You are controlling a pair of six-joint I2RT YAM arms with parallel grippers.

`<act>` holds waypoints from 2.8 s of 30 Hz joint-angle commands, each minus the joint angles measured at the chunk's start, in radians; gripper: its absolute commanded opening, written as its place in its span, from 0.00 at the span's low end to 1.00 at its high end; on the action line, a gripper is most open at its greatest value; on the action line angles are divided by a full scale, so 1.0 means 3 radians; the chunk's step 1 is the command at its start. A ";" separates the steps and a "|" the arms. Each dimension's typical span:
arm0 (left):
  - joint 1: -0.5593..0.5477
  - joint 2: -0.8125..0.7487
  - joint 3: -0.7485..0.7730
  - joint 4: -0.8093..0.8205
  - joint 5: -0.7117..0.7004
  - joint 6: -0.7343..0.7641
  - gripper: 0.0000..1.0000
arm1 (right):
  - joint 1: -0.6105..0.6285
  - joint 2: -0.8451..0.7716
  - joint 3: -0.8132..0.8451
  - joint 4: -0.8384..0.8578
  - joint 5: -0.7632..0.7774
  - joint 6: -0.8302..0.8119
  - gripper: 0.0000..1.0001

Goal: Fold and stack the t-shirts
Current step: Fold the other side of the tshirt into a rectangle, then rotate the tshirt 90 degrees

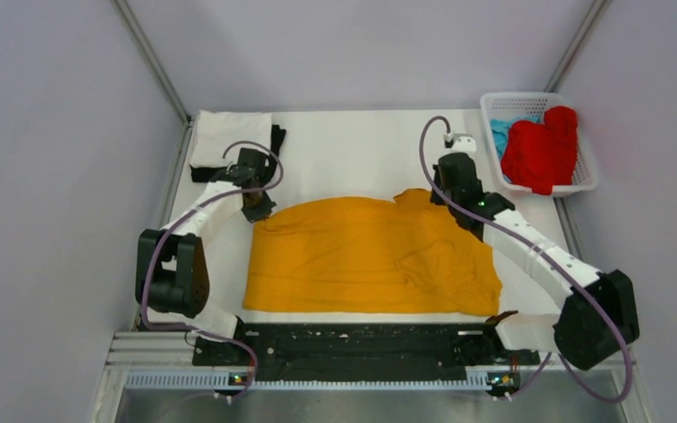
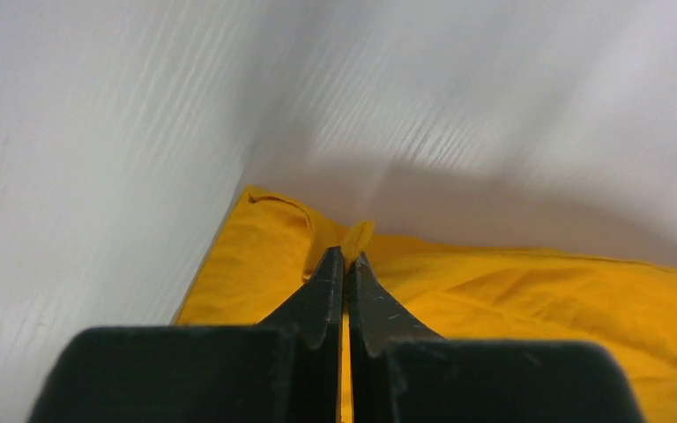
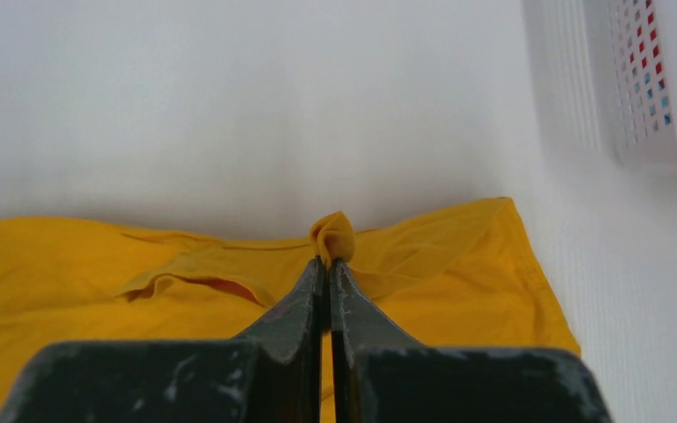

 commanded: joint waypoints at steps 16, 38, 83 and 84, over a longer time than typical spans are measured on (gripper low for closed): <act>-0.0018 -0.0422 -0.0010 0.0059 -0.0539 0.0042 0.00 | 0.0245 -0.1175 -0.0417 -0.0810 0.0027 0.0319 0.00; -0.0217 -0.0994 -0.1205 0.0639 -0.0539 -0.0162 0.00 | 0.0348 -0.1577 -0.1226 -0.1276 -0.0712 0.0916 0.00; 0.0151 -0.0477 -0.1432 0.0856 0.0277 -0.0259 0.99 | -0.0380 -0.0413 -0.1780 0.0035 -0.1151 0.1478 0.99; 0.0149 -0.0552 -0.1459 0.0851 0.0362 -0.0272 0.99 | -0.0406 -0.0314 -0.1710 0.0106 -0.1178 0.1415 0.99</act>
